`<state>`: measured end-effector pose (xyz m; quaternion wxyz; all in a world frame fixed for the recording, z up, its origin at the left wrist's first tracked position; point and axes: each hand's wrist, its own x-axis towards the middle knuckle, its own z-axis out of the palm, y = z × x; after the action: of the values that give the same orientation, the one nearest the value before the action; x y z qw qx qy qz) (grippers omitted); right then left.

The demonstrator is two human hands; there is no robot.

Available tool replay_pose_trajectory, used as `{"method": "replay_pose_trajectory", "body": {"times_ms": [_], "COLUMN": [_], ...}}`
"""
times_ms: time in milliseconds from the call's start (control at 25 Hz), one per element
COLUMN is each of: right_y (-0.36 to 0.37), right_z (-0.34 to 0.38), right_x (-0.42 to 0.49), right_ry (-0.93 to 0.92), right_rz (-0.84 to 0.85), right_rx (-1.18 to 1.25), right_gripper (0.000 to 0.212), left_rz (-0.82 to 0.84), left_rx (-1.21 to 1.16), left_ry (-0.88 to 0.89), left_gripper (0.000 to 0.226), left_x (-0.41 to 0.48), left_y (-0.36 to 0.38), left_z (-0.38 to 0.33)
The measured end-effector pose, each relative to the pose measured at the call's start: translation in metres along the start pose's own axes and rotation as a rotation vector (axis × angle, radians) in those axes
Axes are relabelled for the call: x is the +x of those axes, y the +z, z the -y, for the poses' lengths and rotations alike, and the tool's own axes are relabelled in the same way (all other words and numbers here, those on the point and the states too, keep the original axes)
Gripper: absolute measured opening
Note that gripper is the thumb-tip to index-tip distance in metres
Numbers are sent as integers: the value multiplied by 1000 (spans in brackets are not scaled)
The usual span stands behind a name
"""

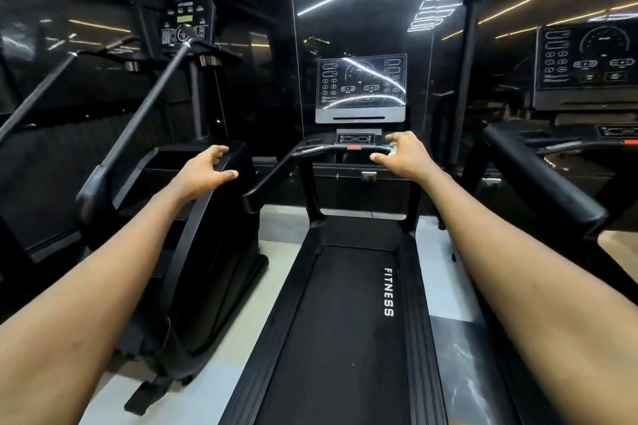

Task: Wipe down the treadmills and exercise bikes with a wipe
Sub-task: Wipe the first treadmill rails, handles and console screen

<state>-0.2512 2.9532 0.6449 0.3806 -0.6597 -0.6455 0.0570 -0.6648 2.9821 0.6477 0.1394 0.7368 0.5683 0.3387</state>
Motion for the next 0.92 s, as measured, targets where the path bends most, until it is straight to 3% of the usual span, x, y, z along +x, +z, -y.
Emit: {"method": "replay_pose_trajectory", "body": {"times_ms": [320, 520, 920], "right_y": [75, 111, 129], "right_z": [-15, -24, 31], "right_x": [176, 293, 445], "right_ry": [-29, -31, 18], "right_rz": [19, 115, 307], "right_rx": [7, 26, 40], "right_gripper": [77, 79, 77], "left_rz": [4, 37, 130], "left_rx": [12, 14, 35], "left_ry": [-24, -96, -271], "left_gripper": [67, 67, 69], "left_x": [166, 262, 382], "left_y": [35, 45, -13], "left_z": [61, 81, 78]}}
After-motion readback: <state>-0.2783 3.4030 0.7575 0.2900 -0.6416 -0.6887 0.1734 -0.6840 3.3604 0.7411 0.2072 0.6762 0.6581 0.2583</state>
